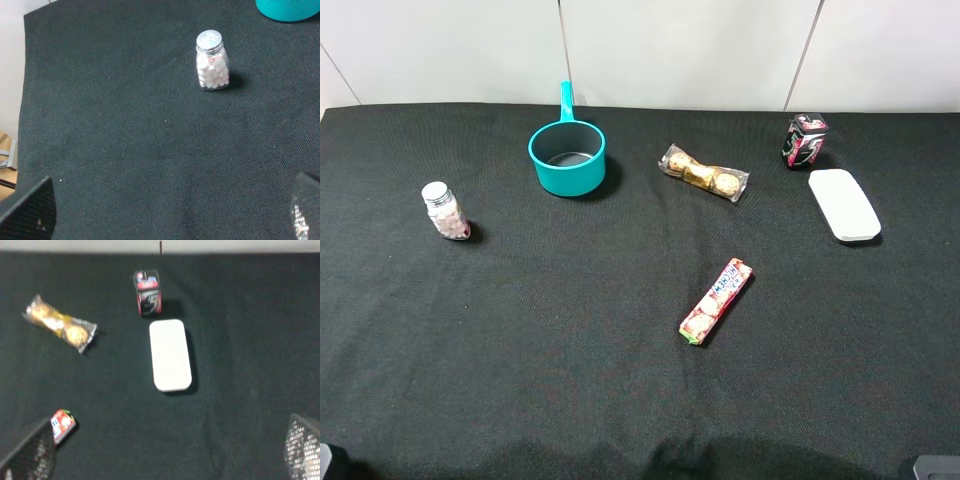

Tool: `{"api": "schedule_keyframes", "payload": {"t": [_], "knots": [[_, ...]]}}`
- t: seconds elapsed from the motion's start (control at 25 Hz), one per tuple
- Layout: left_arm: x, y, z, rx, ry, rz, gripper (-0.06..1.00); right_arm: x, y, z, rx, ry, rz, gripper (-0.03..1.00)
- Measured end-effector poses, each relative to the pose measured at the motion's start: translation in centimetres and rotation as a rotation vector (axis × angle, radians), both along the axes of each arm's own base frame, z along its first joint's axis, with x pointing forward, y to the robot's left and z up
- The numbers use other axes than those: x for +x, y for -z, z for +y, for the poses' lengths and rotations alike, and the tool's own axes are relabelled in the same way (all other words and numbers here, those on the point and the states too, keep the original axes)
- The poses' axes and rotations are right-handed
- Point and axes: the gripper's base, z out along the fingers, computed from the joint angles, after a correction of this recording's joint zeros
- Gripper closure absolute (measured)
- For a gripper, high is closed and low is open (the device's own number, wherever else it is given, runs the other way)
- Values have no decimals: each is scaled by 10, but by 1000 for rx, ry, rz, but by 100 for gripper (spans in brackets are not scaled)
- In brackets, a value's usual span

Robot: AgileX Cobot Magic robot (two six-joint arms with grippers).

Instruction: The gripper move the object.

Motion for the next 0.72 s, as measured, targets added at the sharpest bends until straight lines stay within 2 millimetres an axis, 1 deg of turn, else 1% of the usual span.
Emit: {"api": "schedule_keyframes", "payload": {"t": [0.2,0.4,0.6,0.72], "knots": [[0,0,0,0,0,0,-5,-23,-4,0,25,25,-80,27],[0,0,0,0,0,0,-5,-48,-5,-1,12,33,-167,27],[0,0,0,0,0,0,-5,-83,-4,-2,-5,45,-292,27],[0,0,0,0,0,0,-5,-105,-1,-7,-51,86,-371,27]]}}
